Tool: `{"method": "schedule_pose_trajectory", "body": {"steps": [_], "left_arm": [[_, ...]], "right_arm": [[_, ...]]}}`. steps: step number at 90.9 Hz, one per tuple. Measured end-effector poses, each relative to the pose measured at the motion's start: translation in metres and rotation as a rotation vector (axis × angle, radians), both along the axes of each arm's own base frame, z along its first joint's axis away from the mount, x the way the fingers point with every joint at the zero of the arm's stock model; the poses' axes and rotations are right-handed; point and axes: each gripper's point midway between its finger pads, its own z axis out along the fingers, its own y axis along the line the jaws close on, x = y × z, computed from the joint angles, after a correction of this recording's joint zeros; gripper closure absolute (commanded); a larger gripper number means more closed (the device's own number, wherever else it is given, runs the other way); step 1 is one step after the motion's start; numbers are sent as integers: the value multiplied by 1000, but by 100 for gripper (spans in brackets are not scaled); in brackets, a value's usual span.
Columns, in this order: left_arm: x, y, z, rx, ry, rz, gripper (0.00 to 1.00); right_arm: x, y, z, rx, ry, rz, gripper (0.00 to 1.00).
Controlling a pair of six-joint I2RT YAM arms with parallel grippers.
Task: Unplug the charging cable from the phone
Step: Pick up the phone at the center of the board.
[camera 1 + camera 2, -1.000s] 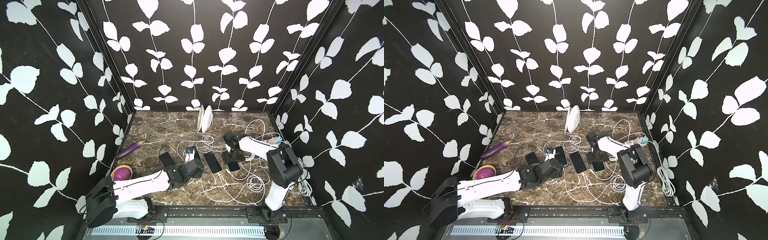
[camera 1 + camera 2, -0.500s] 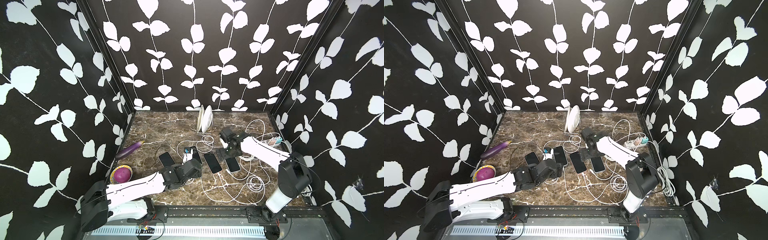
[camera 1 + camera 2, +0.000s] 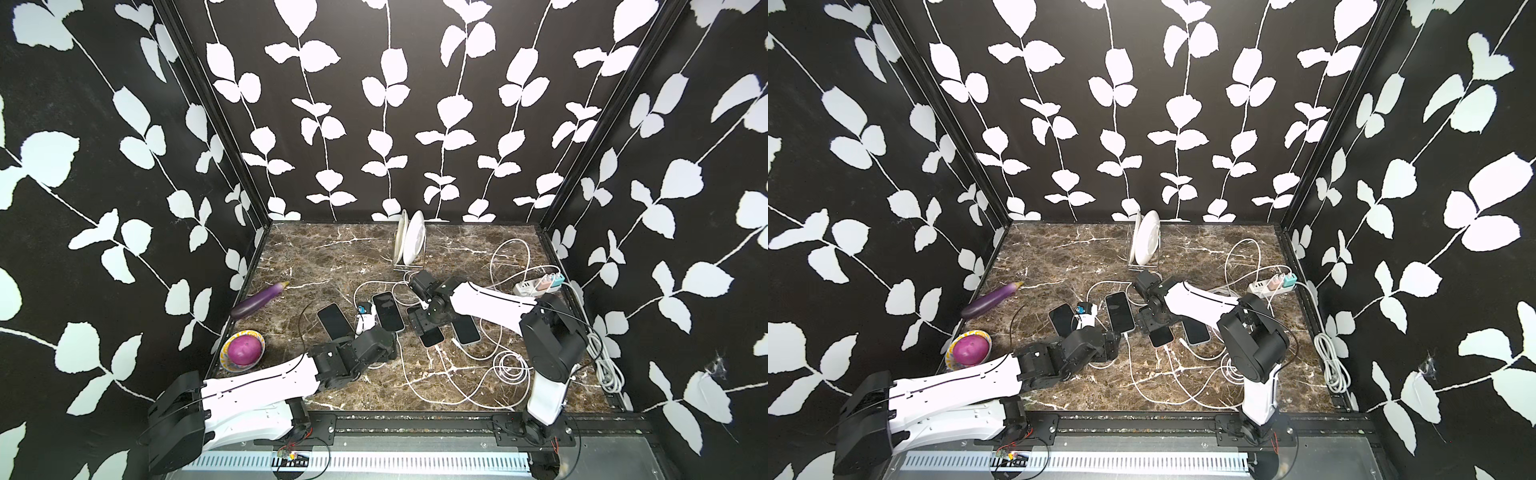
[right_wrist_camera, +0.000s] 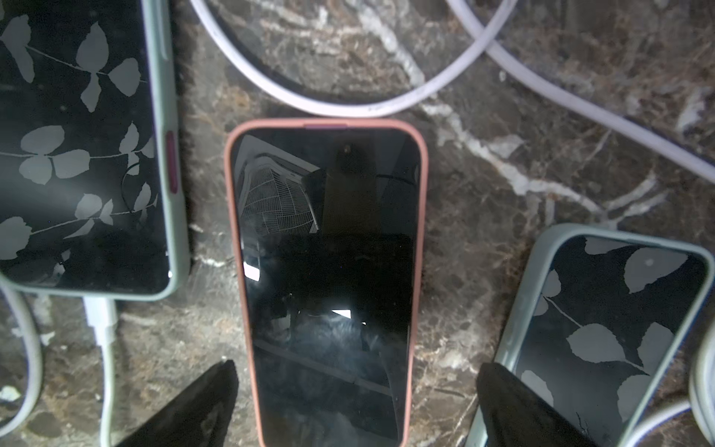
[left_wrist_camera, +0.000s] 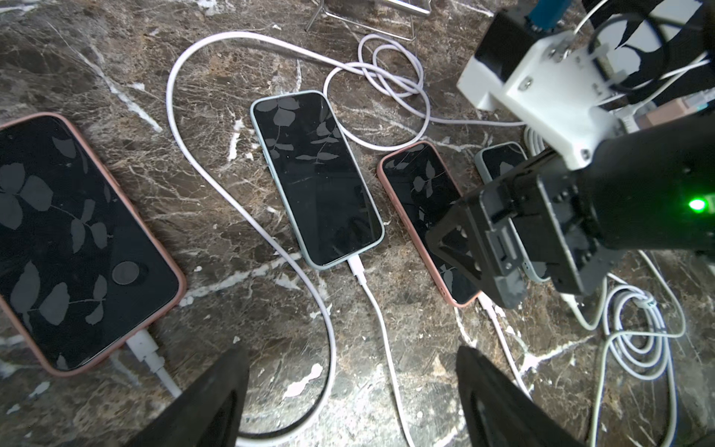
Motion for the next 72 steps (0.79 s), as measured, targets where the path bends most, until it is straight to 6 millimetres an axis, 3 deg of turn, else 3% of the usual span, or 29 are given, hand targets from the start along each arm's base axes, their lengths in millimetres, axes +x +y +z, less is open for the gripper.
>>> {"method": "schedule_pose_trajectory", "body": {"steps": [72], "left_arm": [[1, -3, -2, -27, -11, 2, 14]], "right_arm": [[-3, 8, -22, 5, 49, 11, 2]]}}
